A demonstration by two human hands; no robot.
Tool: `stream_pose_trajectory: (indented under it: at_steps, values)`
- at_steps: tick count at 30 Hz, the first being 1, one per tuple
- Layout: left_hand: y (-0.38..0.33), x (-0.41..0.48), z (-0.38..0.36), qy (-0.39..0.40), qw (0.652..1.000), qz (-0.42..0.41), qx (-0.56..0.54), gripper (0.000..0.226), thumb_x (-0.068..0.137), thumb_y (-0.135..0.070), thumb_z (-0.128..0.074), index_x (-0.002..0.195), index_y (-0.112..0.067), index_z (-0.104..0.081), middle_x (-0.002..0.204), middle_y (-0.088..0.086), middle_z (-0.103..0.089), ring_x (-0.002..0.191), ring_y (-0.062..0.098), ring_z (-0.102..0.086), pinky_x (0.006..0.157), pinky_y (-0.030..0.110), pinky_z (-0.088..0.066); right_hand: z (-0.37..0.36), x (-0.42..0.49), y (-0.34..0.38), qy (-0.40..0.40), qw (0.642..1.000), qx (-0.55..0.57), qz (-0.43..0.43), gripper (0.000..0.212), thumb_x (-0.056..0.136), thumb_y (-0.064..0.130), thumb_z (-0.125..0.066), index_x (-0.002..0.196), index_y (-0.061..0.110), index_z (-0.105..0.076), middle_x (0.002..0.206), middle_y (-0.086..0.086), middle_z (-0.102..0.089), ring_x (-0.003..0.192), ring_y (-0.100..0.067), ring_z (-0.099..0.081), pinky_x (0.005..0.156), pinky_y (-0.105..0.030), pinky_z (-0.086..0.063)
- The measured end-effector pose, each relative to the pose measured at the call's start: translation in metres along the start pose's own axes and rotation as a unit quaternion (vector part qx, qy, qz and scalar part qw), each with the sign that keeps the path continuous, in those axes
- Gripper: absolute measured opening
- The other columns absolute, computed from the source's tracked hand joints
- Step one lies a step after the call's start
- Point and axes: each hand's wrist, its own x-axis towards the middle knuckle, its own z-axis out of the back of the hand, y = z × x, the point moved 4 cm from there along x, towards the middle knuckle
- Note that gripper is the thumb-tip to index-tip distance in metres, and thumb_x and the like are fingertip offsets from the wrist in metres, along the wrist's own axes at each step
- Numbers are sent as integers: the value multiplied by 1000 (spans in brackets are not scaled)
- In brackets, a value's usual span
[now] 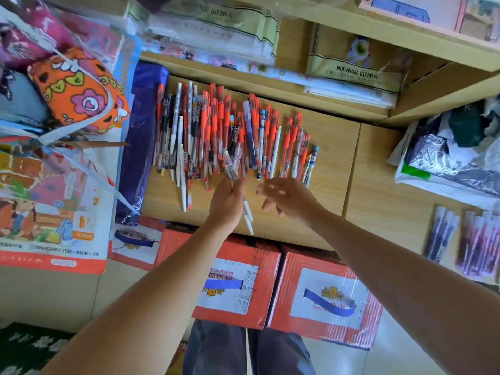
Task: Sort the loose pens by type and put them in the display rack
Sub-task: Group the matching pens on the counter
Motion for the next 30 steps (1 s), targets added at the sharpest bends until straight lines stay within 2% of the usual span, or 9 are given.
stream_pose_trajectory:
  at_steps: [3, 5, 8, 13, 15, 18, 22, 25, 30]
  values:
    - [7, 3, 9, 3, 992, 40, -116, 19, 101, -10, -37, 83, -13, -40, 71, 9, -53, 58, 17, -54, 62, 35, -52, 12, 18, -7, -167, 981, -91, -48, 21, 93, 38, -58, 89, 20, -66, 72, 4, -69, 49, 1, -55, 44, -17, -38]
    - [10, 2, 12, 30, 987, 61, -145, 15, 101, -10, -39, 87, -11, -40, 69, 13, -57, 53, 21, -56, 64, 38, -55, 9, 27, -8, -203, 963, -163, -76, 21, 91, 38, -61, 83, 18, -65, 73, 3, -64, 62, -8, -58, 46, -18, -36]
    - [12, -1, 16, 64, 984, 64, -151, 9, 102, -14, -40, 98, -6, -42, 71, 14, -57, 57, 26, -55, 60, 36, -55, 0, 37, -5, -213, 950, -210, -91, 30, 86, 42, -65, 79, 13, -64, 72, 0, -61, 64, -13, -57, 46, -18, -35]
    - [16, -2, 22, 72, 989, 58, -118, 21, 103, -19, -42, 113, -2, -49, 79, 13, -63, 61, 25, -62, 71, 43, -57, -1, 37, -8, -191, 961, -176, -98, 37, 83, 41, -69, 70, 7, -66, 65, -6, -65, 61, -18, -63, 48, -24, -46]
    - [15, -4, 23, 73, 988, 60, -121, 22, 102, -19, -44, 114, -2, -51, 81, 14, -64, 63, 25, -64, 76, 47, -56, 1, 30, -8, -172, 968, -159, -92, 34, 85, 34, -67, 70, 3, -68, 66, -11, -67, 63, -23, -66, 56, -31, -55]
    - [12, -6, 23, 72, 986, 68, -136, 21, 101, -17, -46, 113, -2, -52, 84, 15, -64, 64, 24, -65, 78, 47, -56, 6, 20, -6, -184, 975, -104, -65, 25, 85, 24, -61, 73, 3, -65, 67, -13, -69, 63, -29, -67, 59, -36, -57]
    - [11, -7, 21, 49, 985, 86, -141, 11, 101, -14, -44, 105, -7, -53, 77, 12, -60, 61, 22, -60, 69, 40, -56, 8, 3, -4, -149, 987, -42, -41, 12, 87, 16, -57, 76, 13, -59, 65, -5, -68, 52, -18, -61, 51, -27, -50]
    - [14, -8, 19, 20, 983, 119, -140, 11, 101, -12, -40, 102, -7, -50, 69, 6, -49, 55, 17, -48, 56, 31, -47, 5, -7, -7, -96, 994, -16, -49, 5, 88, 14, -55, 86, 14, -60, 66, 0, -69, 48, -15, -58, 50, -27, -48]
    - [18, -13, 18, 6, 983, 132, -130, 17, 100, -10, -35, 87, -12, -47, 64, 2, -42, 51, 14, -39, 49, 26, -37, -1, -18, -17, -44, 996, 24, -77, 16, 94, 18, -50, 82, 9, -57, 61, -4, -68, 43, -15, -54, 49, -26, -48]
